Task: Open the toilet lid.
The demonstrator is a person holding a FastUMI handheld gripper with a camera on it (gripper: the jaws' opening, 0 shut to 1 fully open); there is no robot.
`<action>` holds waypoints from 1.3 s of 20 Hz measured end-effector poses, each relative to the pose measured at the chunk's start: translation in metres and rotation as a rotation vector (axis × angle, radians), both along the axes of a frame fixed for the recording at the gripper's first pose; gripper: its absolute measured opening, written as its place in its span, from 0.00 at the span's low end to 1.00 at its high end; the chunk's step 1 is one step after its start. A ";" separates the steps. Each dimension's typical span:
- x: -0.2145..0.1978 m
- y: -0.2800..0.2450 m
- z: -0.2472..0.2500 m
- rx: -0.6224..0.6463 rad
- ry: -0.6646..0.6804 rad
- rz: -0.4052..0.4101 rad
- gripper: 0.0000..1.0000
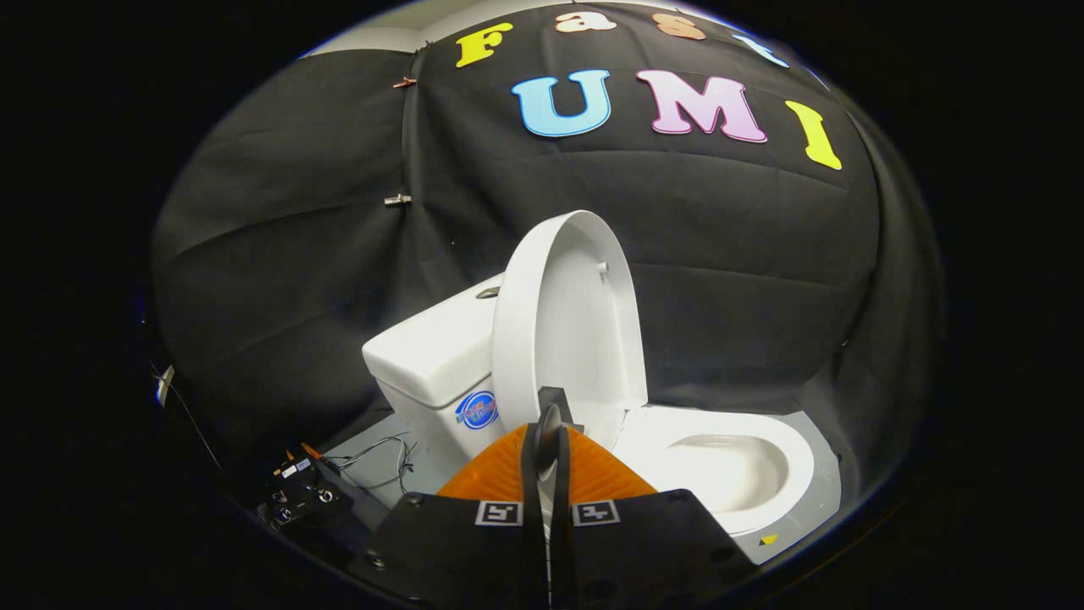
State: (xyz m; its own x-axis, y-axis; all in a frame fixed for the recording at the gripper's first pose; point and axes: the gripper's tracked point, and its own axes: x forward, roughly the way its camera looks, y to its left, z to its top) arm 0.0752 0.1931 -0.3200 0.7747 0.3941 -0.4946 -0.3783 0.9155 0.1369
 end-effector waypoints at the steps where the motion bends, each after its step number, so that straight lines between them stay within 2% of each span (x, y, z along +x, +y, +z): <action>1: 0.000 0.002 -0.001 -0.002 0.001 0.004 0.07; 16: -0.001 0.016 -0.003 -0.015 0.001 0.020 0.07; 17: 0.000 0.018 -0.002 -0.009 -0.003 0.020 0.13; 18: -0.001 0.025 -0.004 0.008 0.004 0.042 0.15; 20: -0.003 0.020 -0.017 -0.034 0.037 0.024 0.33; 21: -0.006 0.018 -0.019 -0.039 0.050 0.023 0.37; 26: -0.016 0.015 -0.004 0.000 0.040 0.023 0.98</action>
State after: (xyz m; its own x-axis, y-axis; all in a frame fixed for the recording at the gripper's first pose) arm 0.0592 0.2082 -0.3238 0.7450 0.4115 -0.5251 -0.3933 0.9067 0.1525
